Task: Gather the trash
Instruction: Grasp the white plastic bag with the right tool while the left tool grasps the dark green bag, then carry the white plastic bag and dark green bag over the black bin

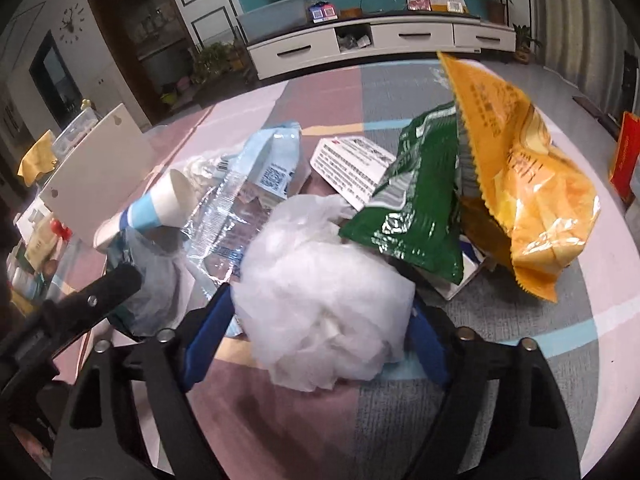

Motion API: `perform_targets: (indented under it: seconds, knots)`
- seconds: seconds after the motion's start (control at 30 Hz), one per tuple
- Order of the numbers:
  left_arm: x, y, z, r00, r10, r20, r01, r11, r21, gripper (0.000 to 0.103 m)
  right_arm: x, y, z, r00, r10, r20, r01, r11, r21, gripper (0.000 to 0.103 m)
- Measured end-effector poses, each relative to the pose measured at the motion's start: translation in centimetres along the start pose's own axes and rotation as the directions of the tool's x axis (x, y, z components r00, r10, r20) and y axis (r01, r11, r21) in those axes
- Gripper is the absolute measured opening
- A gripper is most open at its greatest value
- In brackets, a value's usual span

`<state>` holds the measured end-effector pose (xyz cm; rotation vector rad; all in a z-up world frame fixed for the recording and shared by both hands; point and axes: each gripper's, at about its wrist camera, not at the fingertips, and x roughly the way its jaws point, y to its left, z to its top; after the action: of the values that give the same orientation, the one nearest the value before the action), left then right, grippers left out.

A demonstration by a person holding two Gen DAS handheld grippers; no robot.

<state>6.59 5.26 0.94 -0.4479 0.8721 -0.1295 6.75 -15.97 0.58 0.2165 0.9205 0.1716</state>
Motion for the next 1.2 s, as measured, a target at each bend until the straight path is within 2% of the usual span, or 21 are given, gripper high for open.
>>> perform_targets:
  seconds: [0.1,0.17,0.33,0.37,0.5,0.67,0.8,0.93,1.2]
  knots:
    - [0.2,-0.2,-0.2,1.000,-0.003,0.009,0.003,1.000,0.016,0.078,0.0,0.1,0.1,1.000,-0.010,0.009,0.010,1.000,-0.010,0.063]
    - [0.1,-0.4,-0.3,1.000,-0.028,0.010,0.028,0.999,0.025,0.061,-0.1,0.0,0.0,1.000,-0.011,0.009,0.011,1.000,-0.013,0.052]
    - [-0.5,-0.6,-0.6,0.999,-0.036,0.021,0.036,0.999,-0.002,0.052,-1.0,0.1,-0.2,1.000,-0.008,0.017,0.008,1.000,-0.026,0.040]
    - [-0.6,-0.6,-0.7,0.999,-0.040,0.019,0.040,0.999,-0.007,0.049,-1.4,0.0,-0.2,1.000,-0.004,0.025,0.005,1.000,-0.026,0.040]
    - [-2.5,-1.2,-1.0,0.997,-0.046,0.067,0.047,0.999,-0.017,0.048,-3.0,0.3,-0.5,0.998,-0.005,0.060,0.007,0.999,-0.032,0.040]
    - [-4.8,-1.3,-1.6,0.995,-0.062,0.074,0.065,0.997,-0.041,0.048,-5.0,0.4,-1.1,0.996,0.023,0.084,-0.020,0.999,-0.034,0.040]
    - [-6.4,-1.9,-2.0,0.996,-0.032,0.088,0.033,0.999,-0.006,0.048,-6.7,0.5,-1.5,0.993,0.025,0.115,-0.019,0.999,-0.047,0.040]
    - [-7.9,-2.3,-2.6,0.994,-0.047,0.097,0.046,0.999,0.009,0.048,-8.1,0.8,-1.7,0.990,0.026,0.138,-0.017,0.998,-0.066,0.040]
    - [-10.0,-2.9,-5.4,0.994,-0.012,0.110,0.006,0.999,0.051,0.048,-11.0,0.6,-3.8,0.981,0.021,0.193,-0.008,0.998,-0.066,0.040]
